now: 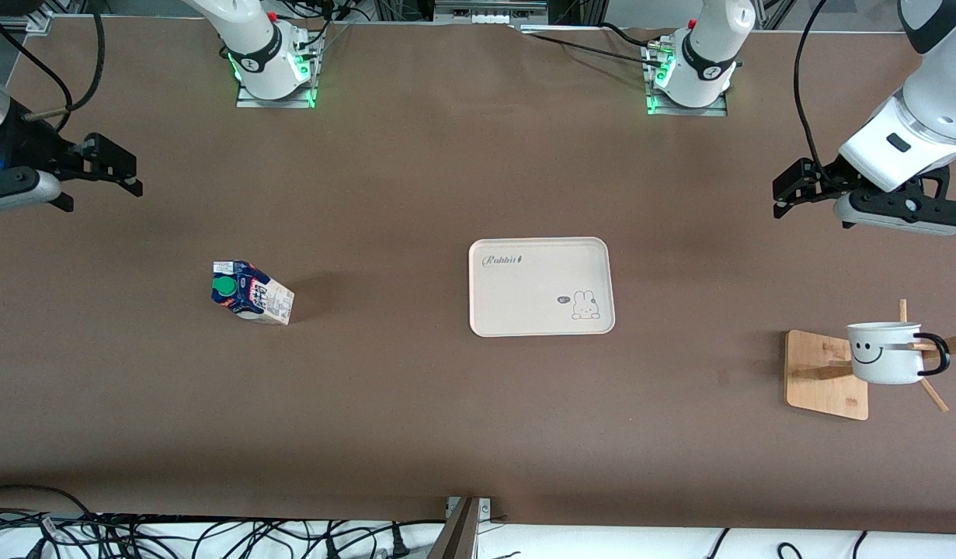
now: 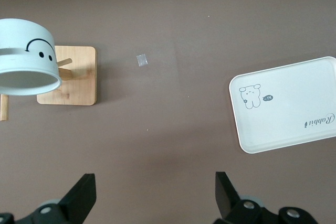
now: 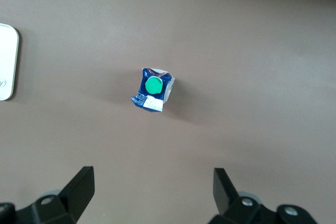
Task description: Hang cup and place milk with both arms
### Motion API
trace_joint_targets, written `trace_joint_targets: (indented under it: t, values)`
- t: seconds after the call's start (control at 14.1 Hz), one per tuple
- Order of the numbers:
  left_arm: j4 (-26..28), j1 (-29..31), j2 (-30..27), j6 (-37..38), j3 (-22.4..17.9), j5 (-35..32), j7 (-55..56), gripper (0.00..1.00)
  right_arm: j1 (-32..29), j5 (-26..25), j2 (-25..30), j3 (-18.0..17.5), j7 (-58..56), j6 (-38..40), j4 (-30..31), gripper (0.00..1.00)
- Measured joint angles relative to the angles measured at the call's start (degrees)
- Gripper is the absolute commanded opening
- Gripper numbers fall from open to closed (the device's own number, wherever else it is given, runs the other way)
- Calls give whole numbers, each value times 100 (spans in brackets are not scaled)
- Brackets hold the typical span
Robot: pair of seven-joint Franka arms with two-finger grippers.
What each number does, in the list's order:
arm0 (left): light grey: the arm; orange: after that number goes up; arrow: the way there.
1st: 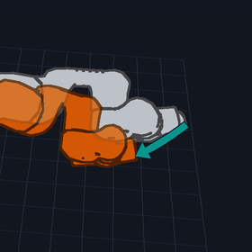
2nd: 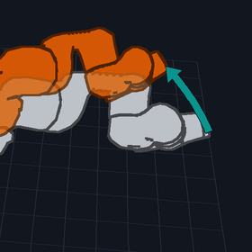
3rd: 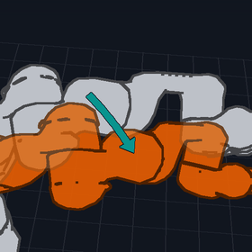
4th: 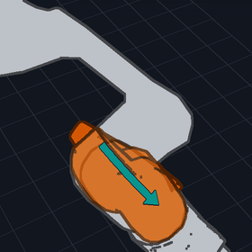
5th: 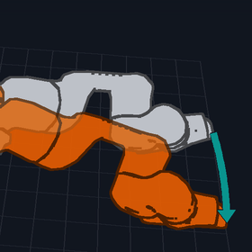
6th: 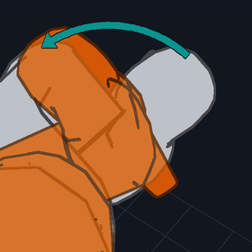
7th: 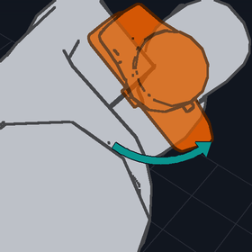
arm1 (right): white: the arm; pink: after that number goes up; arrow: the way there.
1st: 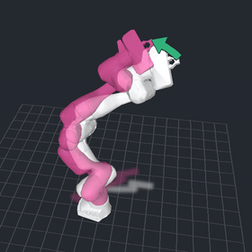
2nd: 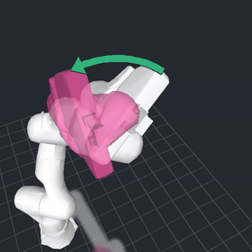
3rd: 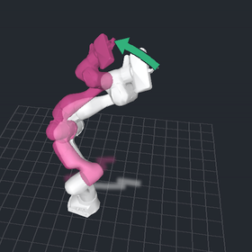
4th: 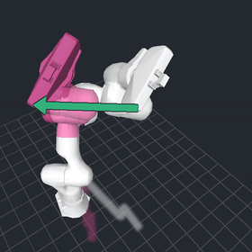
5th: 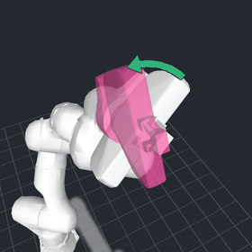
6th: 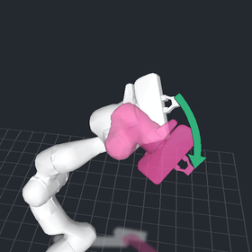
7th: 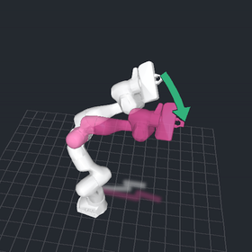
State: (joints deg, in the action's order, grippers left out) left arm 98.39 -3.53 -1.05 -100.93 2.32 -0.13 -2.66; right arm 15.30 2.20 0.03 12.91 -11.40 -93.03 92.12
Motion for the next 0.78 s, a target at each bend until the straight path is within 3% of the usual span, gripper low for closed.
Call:
trace_joint_targets:
  t: [0.28, 0.57, 0.78]
  values:
    - [0, 1, 0, 1, 0, 0, 0, 100, -22, -191, -14, -13, -22, -19, 94, 100]
    - [0, 2, 0, 18, -2, 0, 0, 100, -595, -237, -26, -510, -160, -61, 91, 100]
    - [0, 4, 0, 77, -2, 0, 0, 100, -648, -238, -50, -623, -164, -96, 0, 100]
